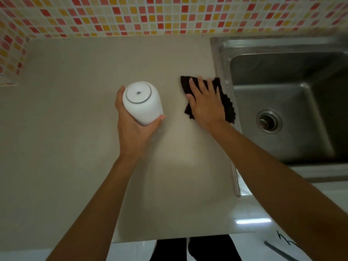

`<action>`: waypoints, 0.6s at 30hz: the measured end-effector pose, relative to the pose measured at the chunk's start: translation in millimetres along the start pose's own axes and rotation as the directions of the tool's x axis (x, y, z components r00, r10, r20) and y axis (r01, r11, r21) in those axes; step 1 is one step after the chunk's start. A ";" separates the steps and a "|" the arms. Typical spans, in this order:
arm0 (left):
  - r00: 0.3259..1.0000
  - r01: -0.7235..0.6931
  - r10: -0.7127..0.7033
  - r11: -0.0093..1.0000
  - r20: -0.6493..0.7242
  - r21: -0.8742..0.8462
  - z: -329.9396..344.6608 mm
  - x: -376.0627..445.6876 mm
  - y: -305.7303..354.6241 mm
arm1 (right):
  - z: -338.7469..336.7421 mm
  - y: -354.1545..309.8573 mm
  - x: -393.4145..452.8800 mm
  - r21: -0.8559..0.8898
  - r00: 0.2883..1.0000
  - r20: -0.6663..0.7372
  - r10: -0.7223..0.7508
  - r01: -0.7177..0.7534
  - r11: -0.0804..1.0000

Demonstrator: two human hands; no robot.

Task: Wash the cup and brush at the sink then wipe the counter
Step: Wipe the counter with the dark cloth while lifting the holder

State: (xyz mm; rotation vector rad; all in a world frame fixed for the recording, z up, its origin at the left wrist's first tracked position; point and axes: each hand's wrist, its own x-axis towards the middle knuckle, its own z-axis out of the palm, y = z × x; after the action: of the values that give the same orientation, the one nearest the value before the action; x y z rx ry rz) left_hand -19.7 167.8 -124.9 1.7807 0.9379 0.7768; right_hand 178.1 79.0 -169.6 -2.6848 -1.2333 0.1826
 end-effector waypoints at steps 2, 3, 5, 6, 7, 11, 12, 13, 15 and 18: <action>1.000 -0.008 0.008 1.000 0.005 0.011 -1.3 -1.9 -2.3 | 0.5 -2.7 -35.2 0.013 0.999 -0.040 -0.020 0.021 1.000; 1.000 -0.002 0.002 1.000 0.012 0.022 -2.4 -4.0 -3.5 | 1.3 -3.9 -53.7 0.013 0.999 -0.045 -0.026 0.026 1.000; 0.999 0.025 -0.026 0.999 0.034 0.036 -5.0 -7.2 -4.7 | 3.6 -4.6 -89.8 0.015 0.999 -0.032 -0.028 0.029 0.999; 0.998 0.040 -0.042 0.998 0.050 0.040 -6.7 -8.1 -4.7 | 3.8 -5.1 -105.7 0.016 0.999 -0.025 -0.032 0.032 0.999; 0.996 0.049 -0.052 0.998 0.069 0.043 -7.9 -8.5 -4.7 | 3.5 -5.6 -118.9 0.014 0.999 -0.016 -0.042 0.042 0.999; 0.979 0.197 -0.200 0.977 0.036 0.082 -10.3 -28.2 -3.3 | -4.8 -6.5 -141.2 0.078 0.998 -0.005 -0.061 0.062 0.995; 0.969 0.248 -0.247 0.965 -0.028 0.084 -9.8 -43.5 -2.4 | -10.8 -7.8 -140.3 0.181 0.999 -0.030 -0.023 0.028 0.983; 0.961 0.270 -0.263 0.959 -0.080 0.087 -8.5 -62.2 -0.6 | -20.6 -10.2 -138.4 0.317 0.997 -0.058 0.046 -0.025 0.948; 0.963 0.263 -0.256 0.961 -0.084 0.091 -1.3 -97.5 14.9 | -40.8 -10.8 -133.1 0.532 0.983 -0.062 0.175 -0.115 0.839; 0.969 0.217 -0.218 0.976 0.118 0.022 23.1 -112.2 46.8 | -66.2 -8.6 -126.9 0.697 0.960 -0.059 0.274 -0.157 0.700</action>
State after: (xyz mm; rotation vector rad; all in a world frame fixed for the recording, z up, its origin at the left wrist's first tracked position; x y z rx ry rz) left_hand -45.3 49.3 -100.7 1.6773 1.0368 0.5212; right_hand 101.8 -19.5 -98.7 -2.1076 -0.6086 0.3688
